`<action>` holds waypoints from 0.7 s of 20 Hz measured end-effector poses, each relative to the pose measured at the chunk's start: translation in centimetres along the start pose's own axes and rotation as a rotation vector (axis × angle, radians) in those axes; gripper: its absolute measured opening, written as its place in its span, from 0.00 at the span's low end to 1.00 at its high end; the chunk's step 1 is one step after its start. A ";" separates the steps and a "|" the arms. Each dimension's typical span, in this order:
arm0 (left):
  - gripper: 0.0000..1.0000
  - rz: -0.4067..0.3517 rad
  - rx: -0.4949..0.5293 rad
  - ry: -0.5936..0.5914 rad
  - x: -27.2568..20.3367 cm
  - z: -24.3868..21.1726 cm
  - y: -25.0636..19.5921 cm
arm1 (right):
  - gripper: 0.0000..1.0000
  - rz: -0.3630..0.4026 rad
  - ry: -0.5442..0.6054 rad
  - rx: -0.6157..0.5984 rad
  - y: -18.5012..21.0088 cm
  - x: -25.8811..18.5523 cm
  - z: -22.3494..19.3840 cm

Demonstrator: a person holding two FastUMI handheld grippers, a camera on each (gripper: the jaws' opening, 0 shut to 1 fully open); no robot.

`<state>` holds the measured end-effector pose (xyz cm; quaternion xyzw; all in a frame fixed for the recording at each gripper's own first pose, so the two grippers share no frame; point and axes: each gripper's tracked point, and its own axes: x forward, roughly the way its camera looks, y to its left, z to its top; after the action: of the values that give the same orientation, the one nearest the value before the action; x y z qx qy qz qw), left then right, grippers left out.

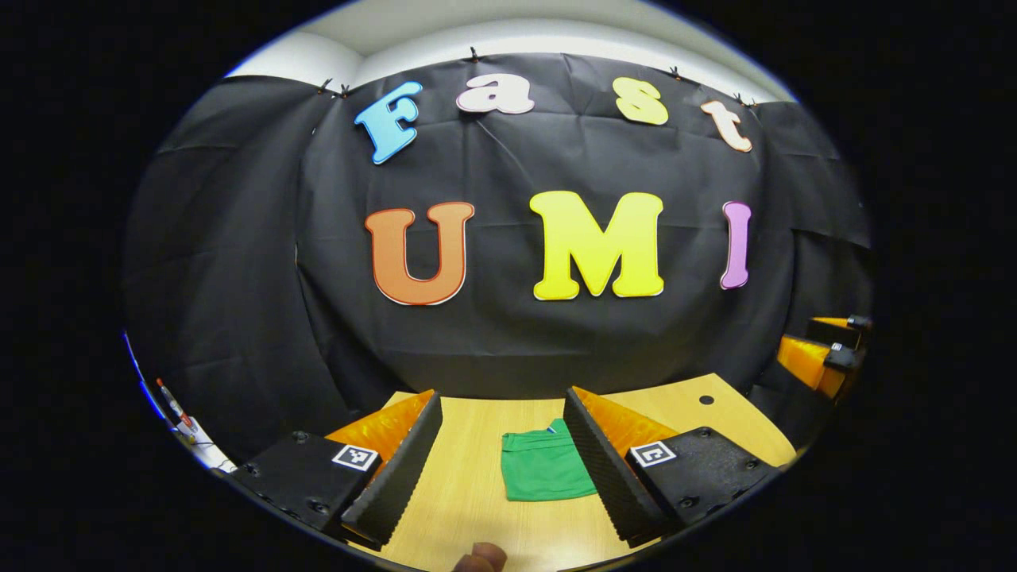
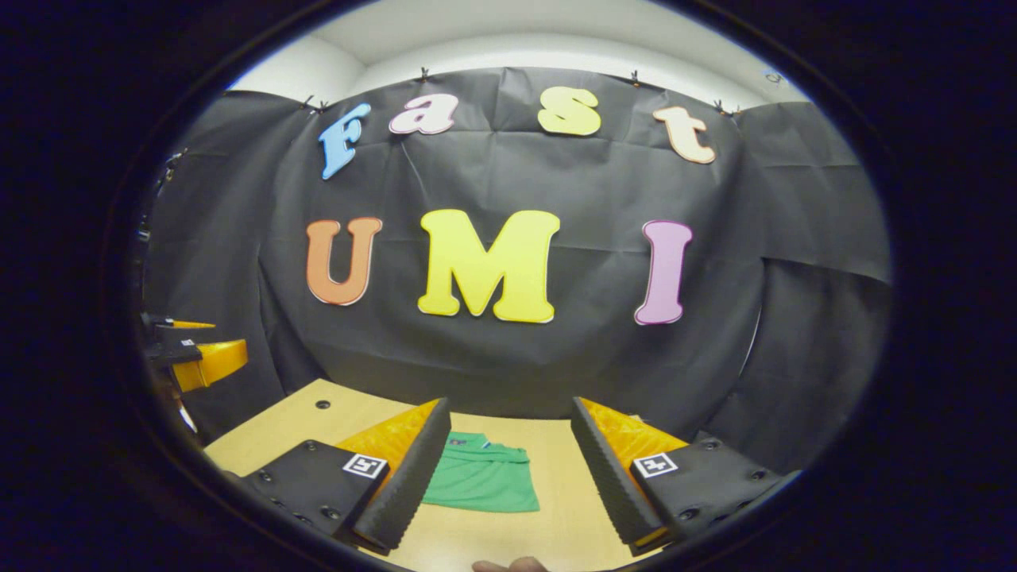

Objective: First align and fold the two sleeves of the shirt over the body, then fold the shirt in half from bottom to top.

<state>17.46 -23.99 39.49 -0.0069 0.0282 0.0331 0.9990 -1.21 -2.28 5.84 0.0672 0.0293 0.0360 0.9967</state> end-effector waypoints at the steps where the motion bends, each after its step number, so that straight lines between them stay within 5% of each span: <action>1: 0.99 -0.002 -0.007 -0.009 -0.7 0.0 -0.1 | 0.95 0.001 0.005 -0.004 0.3 -0.6 -0.4; 14: 0.99 -0.030 -0.041 -0.016 -2.0 -1.4 -1.2 | 0.96 0.027 0.065 -0.073 2.8 -0.9 -2.9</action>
<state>15.44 -25.32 38.19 -0.0274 0.0192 0.0189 0.9993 -2.45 0.80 3.37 0.0302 0.0592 0.0525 0.9964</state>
